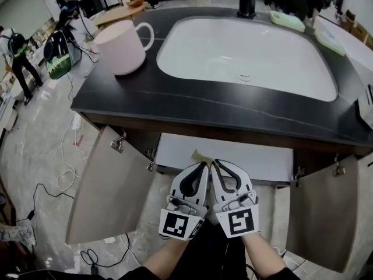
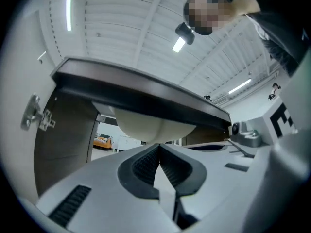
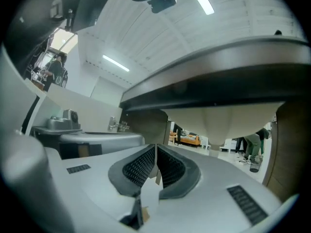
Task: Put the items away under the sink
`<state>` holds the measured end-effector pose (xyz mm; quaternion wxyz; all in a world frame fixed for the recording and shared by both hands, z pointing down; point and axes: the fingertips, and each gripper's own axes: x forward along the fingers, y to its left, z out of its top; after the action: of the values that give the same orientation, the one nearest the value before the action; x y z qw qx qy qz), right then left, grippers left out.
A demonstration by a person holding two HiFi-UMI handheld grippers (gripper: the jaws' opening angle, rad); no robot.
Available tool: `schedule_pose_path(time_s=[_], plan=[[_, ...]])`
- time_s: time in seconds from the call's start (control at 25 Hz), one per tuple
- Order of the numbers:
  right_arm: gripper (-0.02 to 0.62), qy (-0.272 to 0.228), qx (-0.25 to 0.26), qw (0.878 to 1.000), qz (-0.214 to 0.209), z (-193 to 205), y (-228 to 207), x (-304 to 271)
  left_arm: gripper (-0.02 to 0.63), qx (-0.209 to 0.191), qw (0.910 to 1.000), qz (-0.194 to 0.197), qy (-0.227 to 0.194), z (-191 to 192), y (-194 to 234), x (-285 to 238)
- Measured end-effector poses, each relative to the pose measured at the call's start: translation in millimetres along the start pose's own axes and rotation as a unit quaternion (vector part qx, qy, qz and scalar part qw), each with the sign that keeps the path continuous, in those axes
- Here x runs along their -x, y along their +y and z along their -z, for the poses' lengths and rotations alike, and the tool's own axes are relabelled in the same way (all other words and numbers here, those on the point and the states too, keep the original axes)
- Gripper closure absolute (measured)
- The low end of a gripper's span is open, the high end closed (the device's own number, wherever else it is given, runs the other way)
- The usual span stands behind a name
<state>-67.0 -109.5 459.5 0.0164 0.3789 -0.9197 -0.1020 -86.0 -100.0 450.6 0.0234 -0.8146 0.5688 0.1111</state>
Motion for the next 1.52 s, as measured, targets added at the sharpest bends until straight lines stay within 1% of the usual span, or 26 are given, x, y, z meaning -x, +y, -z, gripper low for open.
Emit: schedule_pose_path(time_s=[0.04,0.12,0.2,0.36,0.52,0.68,0.92,1.04,1.16,1.32,1.52], plan=[[0.557,0.003,-0.006,1.000,0.001,-10.9,0.1,-0.2,0.598,-0.004,1.0000,-0.005,0.007,-11.5,-1.0,-0.8],[0.557,0.001,-0.034,0.999,0.007,-35.1,-1.2,-1.2,0.598,-0.009,0.9996,-0.009,0.024,-32.2,-2.1,-1.5],[0.557,-0.002,-0.052,0.999,0.007,-58.9,-0.1,-1.2,0.598,-0.007,0.9992,-0.009,0.039,-51.0,-2.1,-0.6],[0.557,0.008,-0.062,0.998,-0.004,-103.5,7.0,4.3,0.598,0.004,0.9986,-0.014,0.051,-93.4,-2.8,2.9],[0.557,0.017,-0.069,0.997,-0.013,-159.6,8.7,10.0,0.598,0.006,0.9981,-0.018,0.058,-147.0,-10.3,6.6],[0.558,0.017,-0.078,0.997,-0.022,-216.8,11.7,10.3,0.598,0.016,0.9975,-0.028,0.063,-200.6,-13.5,11.5],[0.558,0.025,-0.074,0.996,-0.039,-288.8,13.5,2.0,0.597,0.018,0.9966,-0.022,0.078,-271.1,-11.1,11.1],[0.557,0.024,-0.067,0.997,-0.044,-313.4,18.5,-5.2,0.597,0.014,0.9968,-0.023,0.076,-297.5,-5.0,13.8],[0.557,0.031,-0.063,0.996,-0.047,-331.9,25.0,-11.8,0.597,0.023,0.9964,-0.027,0.077,-316.8,2.7,16.3],[0.557,0.056,-0.039,0.996,-0.057,-344.7,26.1,-18.8,0.597,0.019,0.9963,-0.011,0.083,-331.6,10.2,10.4],[0.557,0.065,-0.028,0.997,-0.044,-357.4,17.9,-39.9,0.597,0.014,0.9972,0.007,0.074,-350.0,26.0,-8.5]])
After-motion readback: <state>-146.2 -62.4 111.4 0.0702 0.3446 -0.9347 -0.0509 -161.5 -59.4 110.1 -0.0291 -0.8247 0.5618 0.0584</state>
